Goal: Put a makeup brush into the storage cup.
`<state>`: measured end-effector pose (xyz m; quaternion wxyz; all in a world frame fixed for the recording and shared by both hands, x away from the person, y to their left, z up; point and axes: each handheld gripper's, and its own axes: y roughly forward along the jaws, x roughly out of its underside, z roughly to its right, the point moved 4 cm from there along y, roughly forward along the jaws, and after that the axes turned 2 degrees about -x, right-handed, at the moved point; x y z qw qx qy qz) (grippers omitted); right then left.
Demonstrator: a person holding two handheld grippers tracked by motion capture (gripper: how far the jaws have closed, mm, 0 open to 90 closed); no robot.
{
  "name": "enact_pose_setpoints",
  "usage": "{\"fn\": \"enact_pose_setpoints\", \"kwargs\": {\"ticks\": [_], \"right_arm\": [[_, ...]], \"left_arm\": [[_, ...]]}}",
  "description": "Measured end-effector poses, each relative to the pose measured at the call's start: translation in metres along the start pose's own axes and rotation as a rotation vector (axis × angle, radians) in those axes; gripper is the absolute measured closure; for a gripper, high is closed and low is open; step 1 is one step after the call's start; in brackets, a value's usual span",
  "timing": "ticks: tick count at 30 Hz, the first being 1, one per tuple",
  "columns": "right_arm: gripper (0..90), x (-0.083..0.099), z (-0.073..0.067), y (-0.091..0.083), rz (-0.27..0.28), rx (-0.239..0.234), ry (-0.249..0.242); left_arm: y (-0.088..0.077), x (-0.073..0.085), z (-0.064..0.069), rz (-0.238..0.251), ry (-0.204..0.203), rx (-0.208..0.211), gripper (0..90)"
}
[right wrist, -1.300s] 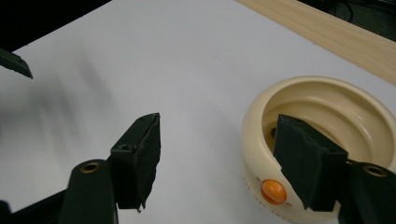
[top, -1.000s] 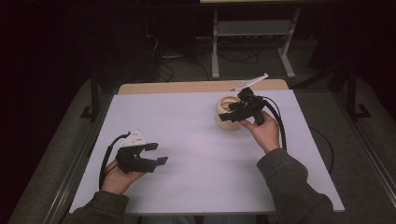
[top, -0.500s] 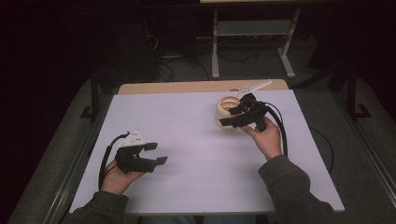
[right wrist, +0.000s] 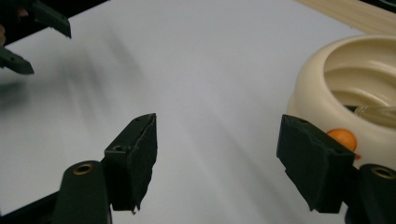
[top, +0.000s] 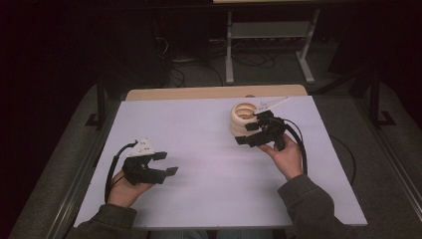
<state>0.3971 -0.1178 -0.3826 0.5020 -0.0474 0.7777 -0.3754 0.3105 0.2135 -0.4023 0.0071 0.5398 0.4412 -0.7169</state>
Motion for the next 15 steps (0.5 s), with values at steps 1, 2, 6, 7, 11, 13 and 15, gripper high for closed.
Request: {"fn": "enact_pose_setpoints", "kwargs": {"ticks": [1,2,6,7,11,13,15], "right_arm": [[27.1,0.003,-0.001,0.001,-0.003,0.001,-0.007],[26.8,0.004,-0.002,0.0,-0.005,0.002,-0.002],[25.6,0.009,-0.003,-0.001,-0.002,0.001,-0.002],[25.0,0.011,-0.003,-0.001,-0.005,0.0,0.002],[23.9,0.017,-0.002,-0.004,-0.002,0.004,0.014],[23.7,0.021,-0.002,-0.005,-0.004,0.009,0.016],[23.0,0.027,-0.002,-0.007,-0.009,0.009,0.017]], "left_arm": [[0.0,0.0,0.0,0.001,-0.004,0.0,31.1],[0.0,0.0,0.0,0.001,-0.003,0.0,31.0],[-0.001,0.001,-0.001,0.004,-0.011,0.001,30.3],[-0.001,0.002,-0.001,0.006,-0.013,0.0,30.2],[0.0,0.002,-0.001,0.005,-0.013,-0.001,29.0],[0.0,0.003,-0.001,0.005,-0.011,-0.002,28.6],[0.0,0.003,-0.001,0.006,-0.016,-0.003,27.9]]}}
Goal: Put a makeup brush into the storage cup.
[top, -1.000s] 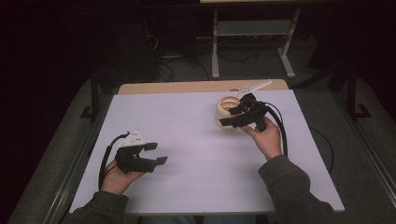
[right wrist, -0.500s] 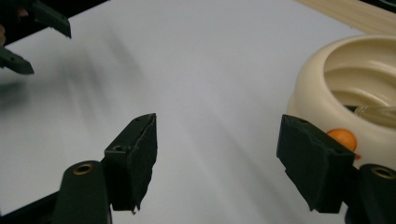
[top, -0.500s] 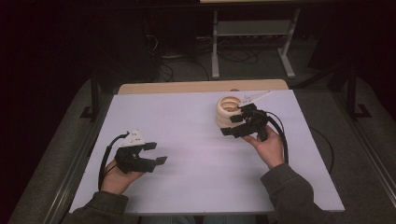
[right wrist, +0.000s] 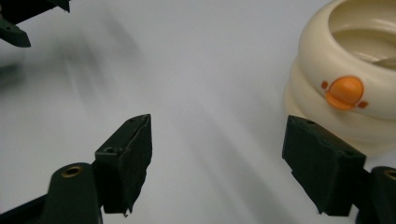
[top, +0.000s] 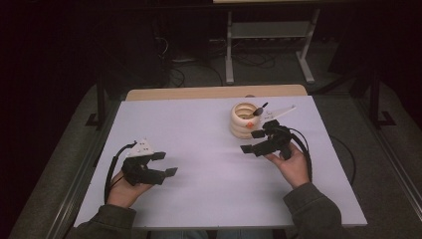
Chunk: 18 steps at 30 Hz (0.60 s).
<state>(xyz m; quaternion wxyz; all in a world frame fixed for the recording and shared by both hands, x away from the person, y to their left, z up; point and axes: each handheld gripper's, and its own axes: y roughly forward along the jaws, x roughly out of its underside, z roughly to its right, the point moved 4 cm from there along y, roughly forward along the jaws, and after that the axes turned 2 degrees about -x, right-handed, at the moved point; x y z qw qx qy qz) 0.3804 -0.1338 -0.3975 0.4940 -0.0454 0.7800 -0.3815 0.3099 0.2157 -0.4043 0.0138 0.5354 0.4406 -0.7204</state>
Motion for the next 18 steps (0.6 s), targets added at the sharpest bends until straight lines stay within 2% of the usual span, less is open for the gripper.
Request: {"fn": "enact_pose_setpoints", "kwargs": {"ticks": [5,9,10,13,17,18], "right_arm": [[22.3,0.01,0.0,-0.005,-0.001,0.008,0.021],[21.3,0.015,0.001,-0.007,0.0,0.017,0.014],[21.4,0.018,0.0,-0.009,0.002,0.021,0.032],[21.3,0.023,0.002,-0.011,0.007,0.023,0.027],[20.4,0.032,0.002,-0.015,0.004,0.022,0.063],[20.5,0.034,0.003,-0.016,0.012,0.027,0.047]], "left_arm": [[0.0,0.002,0.0,0.0,-0.002,0.004,27.8],[-0.001,0.004,0.0,-0.008,0.009,0.005,27.6],[-0.001,0.005,0.001,-0.005,0.0,0.004,27.6],[-0.001,0.006,0.001,-0.002,-0.004,0.003,27.5],[-0.004,0.011,0.001,-0.005,-0.01,-0.003,27.2],[-0.004,0.012,0.001,-0.007,-0.002,-0.002,27.1]]}}
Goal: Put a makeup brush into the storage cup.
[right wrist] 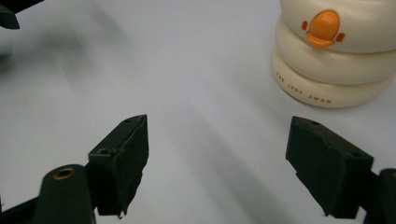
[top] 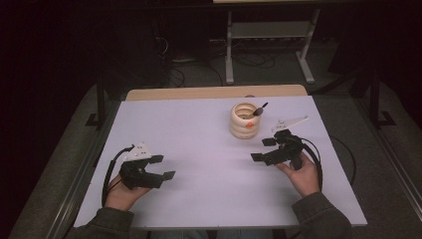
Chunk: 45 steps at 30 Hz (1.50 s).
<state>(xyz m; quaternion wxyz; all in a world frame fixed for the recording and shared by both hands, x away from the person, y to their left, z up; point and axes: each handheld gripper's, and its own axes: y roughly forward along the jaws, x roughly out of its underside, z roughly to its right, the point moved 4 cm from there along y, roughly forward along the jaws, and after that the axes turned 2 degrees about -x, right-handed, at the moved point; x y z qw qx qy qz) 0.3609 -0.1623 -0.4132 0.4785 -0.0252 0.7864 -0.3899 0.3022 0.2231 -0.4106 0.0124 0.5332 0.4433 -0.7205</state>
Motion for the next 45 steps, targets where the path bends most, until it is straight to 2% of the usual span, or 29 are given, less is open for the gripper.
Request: {"fn": "enact_pose_setpoints", "kwargs": {"ticks": [13,16,18,19,21,23,25,33,36,37,43,45], "right_arm": [[19.8,0.018,0.003,-0.007,0.004,0.013,0.038],[19.7,0.023,0.004,-0.008,0.004,0.018,0.035],[19.5,0.025,0.004,-0.009,-0.002,0.017,0.054],[19.4,0.025,0.005,-0.01,0.001,0.019,0.043],[19.5,0.027,0.004,-0.011,0.005,0.021,0.048],[19.6,0.029,0.004,-0.012,0.008,0.022,0.046],[19.6,0.033,0.004,-0.012,0.008,0.023,0.047],[19.9,0.044,0.003,-0.015,0.011,0.023,0.056],[19.9,0.047,0.001,-0.019,0.019,0.022,0.056],[19.9,0.048,0.0,-0.02,0.025,0.022,0.057],[19.9,0.059,0.001,-0.026,0.03,0.029,0.076],[19.9,0.062,0.001,-0.027,0.032,0.033,0.086]], "left_arm": [[-0.002,0.009,0.001,-0.01,-0.005,-0.005,25.1],[-0.002,0.011,0.002,-0.009,-0.009,-0.007,24.8],[-0.003,0.011,0.001,-0.016,-0.003,-0.008,24.5],[-0.002,0.013,0.002,-0.012,-0.011,-0.01,24.4],[-0.003,0.015,0.001,-0.022,0.006,-0.014,24.3],[-0.003,0.016,0.001,-0.017,-0.007,-0.014,24.4],[-0.004,0.018,0.001,-0.024,0.009,-0.017,24.4],[-0.002,0.024,0.004,-0.016,-0.018,-0.019,24.6],[-0.001,0.025,0.004,-0.032,-0.003,-0.016,24.6],[-0.001,0.025,0.005,-0.026,-0.014,-0.012,24.6],[0.002,0.029,0.005,-0.03,-0.015,0.004,24.4],[0.003,0.03,0.004,-0.048,0.005,0.012,24.5]]}}
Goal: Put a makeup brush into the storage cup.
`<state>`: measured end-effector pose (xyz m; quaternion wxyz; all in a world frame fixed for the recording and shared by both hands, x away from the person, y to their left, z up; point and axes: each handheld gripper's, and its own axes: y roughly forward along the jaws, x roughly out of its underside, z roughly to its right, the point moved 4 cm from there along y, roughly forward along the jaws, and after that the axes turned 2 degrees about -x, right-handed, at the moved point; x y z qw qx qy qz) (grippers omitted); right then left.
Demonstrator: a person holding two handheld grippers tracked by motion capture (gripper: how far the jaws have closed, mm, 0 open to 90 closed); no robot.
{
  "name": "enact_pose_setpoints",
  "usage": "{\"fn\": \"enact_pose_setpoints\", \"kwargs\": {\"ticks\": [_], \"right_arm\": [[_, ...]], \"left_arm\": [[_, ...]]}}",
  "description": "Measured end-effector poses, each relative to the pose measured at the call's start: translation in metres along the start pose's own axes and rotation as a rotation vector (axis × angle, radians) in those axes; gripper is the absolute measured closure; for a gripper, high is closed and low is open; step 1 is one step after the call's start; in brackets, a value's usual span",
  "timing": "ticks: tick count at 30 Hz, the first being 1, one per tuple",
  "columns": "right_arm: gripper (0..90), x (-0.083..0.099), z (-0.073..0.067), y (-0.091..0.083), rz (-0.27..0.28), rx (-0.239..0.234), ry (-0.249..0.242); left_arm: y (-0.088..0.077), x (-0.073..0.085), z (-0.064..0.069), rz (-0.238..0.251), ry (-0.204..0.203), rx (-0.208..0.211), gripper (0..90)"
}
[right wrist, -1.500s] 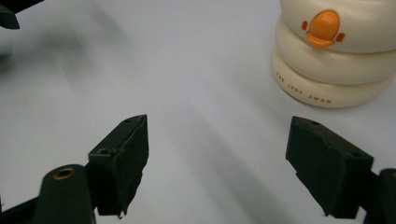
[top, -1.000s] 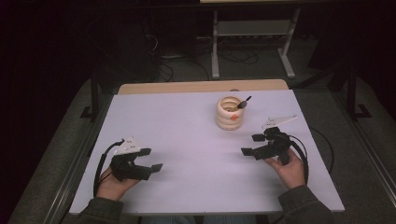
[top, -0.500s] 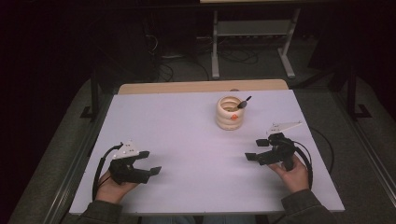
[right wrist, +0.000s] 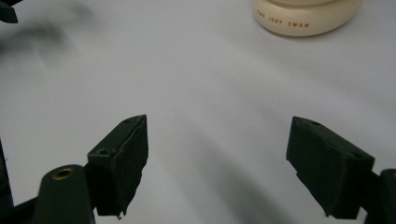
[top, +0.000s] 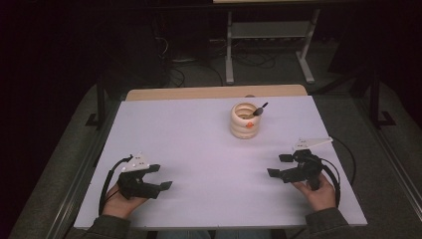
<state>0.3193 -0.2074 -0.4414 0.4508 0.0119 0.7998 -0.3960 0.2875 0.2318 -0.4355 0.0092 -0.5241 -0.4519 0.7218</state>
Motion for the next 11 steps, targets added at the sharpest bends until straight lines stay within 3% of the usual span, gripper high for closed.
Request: {"fn": "enact_pose_setpoints", "kwargs": {"ticks": [11], "right_arm": [[19.8,0.0007,-0.0019,-0.0027,0.006,0.006,-0.013]], "left_arm": [[0.0023,0.0,0.0001,-0.008,0.007,0.004,25.0]]}}
